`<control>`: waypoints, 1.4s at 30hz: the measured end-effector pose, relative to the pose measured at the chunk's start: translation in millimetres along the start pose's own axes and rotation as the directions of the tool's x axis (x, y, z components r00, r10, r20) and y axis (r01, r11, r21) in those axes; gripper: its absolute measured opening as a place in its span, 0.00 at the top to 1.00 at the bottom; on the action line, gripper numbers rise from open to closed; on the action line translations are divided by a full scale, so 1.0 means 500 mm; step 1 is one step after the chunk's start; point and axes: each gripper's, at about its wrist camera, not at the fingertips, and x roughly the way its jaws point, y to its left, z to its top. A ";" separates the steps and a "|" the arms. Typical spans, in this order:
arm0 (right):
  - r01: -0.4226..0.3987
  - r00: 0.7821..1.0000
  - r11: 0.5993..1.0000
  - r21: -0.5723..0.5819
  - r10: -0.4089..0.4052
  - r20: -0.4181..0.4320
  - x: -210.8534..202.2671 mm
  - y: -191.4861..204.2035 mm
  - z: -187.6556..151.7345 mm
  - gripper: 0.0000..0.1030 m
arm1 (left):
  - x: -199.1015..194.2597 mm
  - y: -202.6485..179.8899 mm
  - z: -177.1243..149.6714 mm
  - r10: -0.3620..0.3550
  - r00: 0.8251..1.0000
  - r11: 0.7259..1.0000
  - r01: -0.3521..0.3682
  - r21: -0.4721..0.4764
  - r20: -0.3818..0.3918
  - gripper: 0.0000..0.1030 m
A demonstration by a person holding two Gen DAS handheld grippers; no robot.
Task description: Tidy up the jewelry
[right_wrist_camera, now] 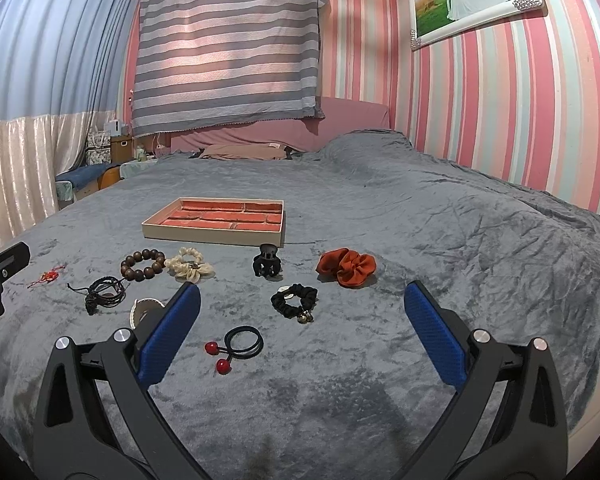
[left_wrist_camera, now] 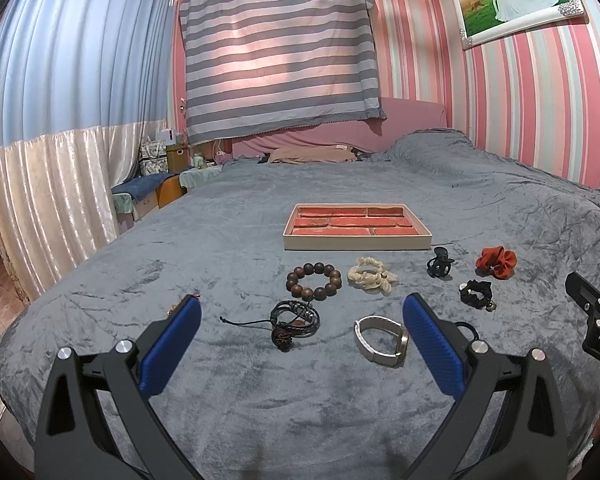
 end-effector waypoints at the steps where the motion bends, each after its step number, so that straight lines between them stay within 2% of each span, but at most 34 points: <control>1: 0.001 1.000 1.000 0.000 -0.001 0.001 0.000 0.001 -0.001 0.04 | 0.000 0.000 0.000 0.000 1.000 1.000 0.000 -0.001 0.001 0.04; 42: 0.005 1.000 1.000 0.006 -0.005 0.000 0.002 -0.001 -0.008 0.04 | 0.004 -0.001 0.001 0.000 1.000 1.000 0.000 0.002 0.001 0.04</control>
